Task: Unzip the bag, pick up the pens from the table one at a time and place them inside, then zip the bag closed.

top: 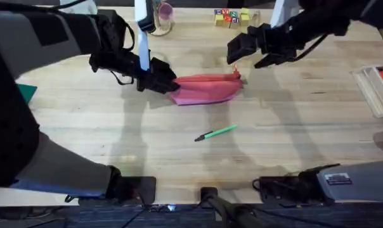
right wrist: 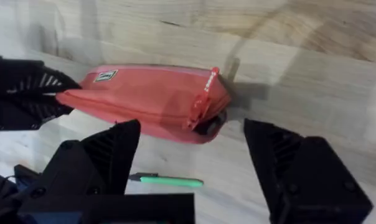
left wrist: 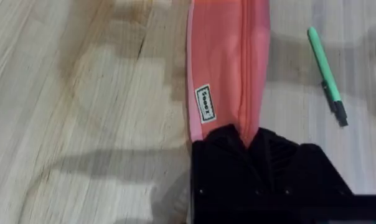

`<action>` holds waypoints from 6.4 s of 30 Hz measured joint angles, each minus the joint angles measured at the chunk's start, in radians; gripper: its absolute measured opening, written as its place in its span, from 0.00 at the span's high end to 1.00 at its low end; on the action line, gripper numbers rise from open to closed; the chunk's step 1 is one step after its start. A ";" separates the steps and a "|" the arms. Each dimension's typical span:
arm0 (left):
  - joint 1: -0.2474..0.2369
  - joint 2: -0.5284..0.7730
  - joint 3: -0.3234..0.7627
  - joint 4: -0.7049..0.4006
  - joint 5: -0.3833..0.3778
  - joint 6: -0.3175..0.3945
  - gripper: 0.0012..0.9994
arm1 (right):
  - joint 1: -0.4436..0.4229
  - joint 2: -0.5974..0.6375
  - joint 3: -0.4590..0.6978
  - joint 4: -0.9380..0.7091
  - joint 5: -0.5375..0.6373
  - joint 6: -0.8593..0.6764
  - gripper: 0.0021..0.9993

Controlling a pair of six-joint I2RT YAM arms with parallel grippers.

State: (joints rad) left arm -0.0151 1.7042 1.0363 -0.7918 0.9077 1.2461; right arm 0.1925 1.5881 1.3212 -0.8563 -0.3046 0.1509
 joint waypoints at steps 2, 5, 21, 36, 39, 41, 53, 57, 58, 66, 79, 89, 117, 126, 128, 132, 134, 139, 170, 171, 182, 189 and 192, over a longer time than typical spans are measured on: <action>0.000 0.000 0.000 0.000 0.000 0.000 0.96 | 0.000 0.022 0.000 0.011 0.000 0.000 0.00; 0.000 0.000 0.000 0.000 0.000 0.000 0.96 | 0.000 0.058 0.000 0.019 0.000 0.000 0.00; 0.000 0.000 0.000 0.000 0.000 0.000 0.96 | 0.002 0.138 0.000 0.065 0.000 0.059 0.00; 0.000 0.000 0.000 0.000 0.000 0.000 0.96 | 0.027 0.138 0.000 0.087 0.000 0.060 0.03; 0.000 0.000 0.000 0.000 0.000 0.000 0.96 | 0.027 0.138 0.000 0.087 0.000 0.060 0.04; 0.000 0.000 0.000 0.000 0.000 0.000 0.96 | 0.027 0.138 0.000 0.087 0.000 0.062 0.04; 0.000 0.000 0.000 0.000 0.000 0.000 0.96 | 0.044 0.138 0.000 0.092 0.000 0.063 0.12; 0.000 0.000 0.000 0.000 0.000 0.000 0.96 | 0.055 0.138 0.000 0.092 0.000 0.064 0.20; 0.000 0.000 0.000 0.000 0.000 0.000 0.96 | 0.056 0.138 0.000 0.092 0.000 0.064 0.23; 0.000 0.000 0.000 0.000 0.000 0.000 0.96 | 0.058 0.138 0.000 0.084 0.000 0.066 0.37; 0.000 0.000 0.000 0.000 0.000 0.000 0.96 | 0.058 0.138 0.000 0.073 0.000 0.067 0.97; 0.000 0.000 0.000 0.000 0.000 0.000 0.96 | 0.058 0.138 0.000 0.073 0.000 0.066 0.97; 0.000 0.000 0.000 0.000 0.000 0.000 0.96 | 0.076 0.138 0.051 0.093 -0.063 0.066 0.97; 0.000 0.000 0.000 0.000 0.000 0.000 0.96 | 0.076 0.138 0.164 0.093 -0.063 0.063 0.97; 0.000 0.000 0.000 0.000 0.000 0.000 0.96 | 0.076 0.138 0.181 0.088 -0.063 0.056 0.97; 0.000 0.000 0.000 0.000 0.000 0.000 0.96 | 0.076 0.138 0.216 0.043 -0.033 0.031 0.97; 0.000 0.000 0.000 0.000 0.000 0.000 0.96 | 0.076 0.138 0.225 0.014 -0.017 0.008 0.97; 0.000 0.000 0.000 0.000 0.000 0.000 0.96 | 0.076 0.138 0.232 -0.061 0.005 -0.051 0.46; 0.000 0.000 0.000 0.000 0.000 0.000 0.96 | 0.076 0.138 0.232 -0.140 0.013 -0.054 0.00; 0.000 0.000 0.000 0.000 0.000 0.000 0.96 | 0.076 0.138 0.232 -0.143 0.013 -0.054 0.00; 0.000 0.000 0.000 0.000 0.000 0.000 0.96 | 0.076 0.145 0.233 -0.143 0.013 -0.054 0.00; 0.000 0.000 0.000 0.000 0.000 0.000 0.96 | 0.080 0.218 0.233 -0.143 0.013 -0.054 0.00; 0.000 0.000 0.000 0.000 0.000 0.000 0.96 | 0.082 0.241 0.233 -0.143 0.013 -0.054 0.00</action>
State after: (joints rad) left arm -0.0151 1.7042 1.0363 -0.7914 0.9081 1.2461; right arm 0.2747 1.8289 1.5543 -0.9989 -0.2919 0.0971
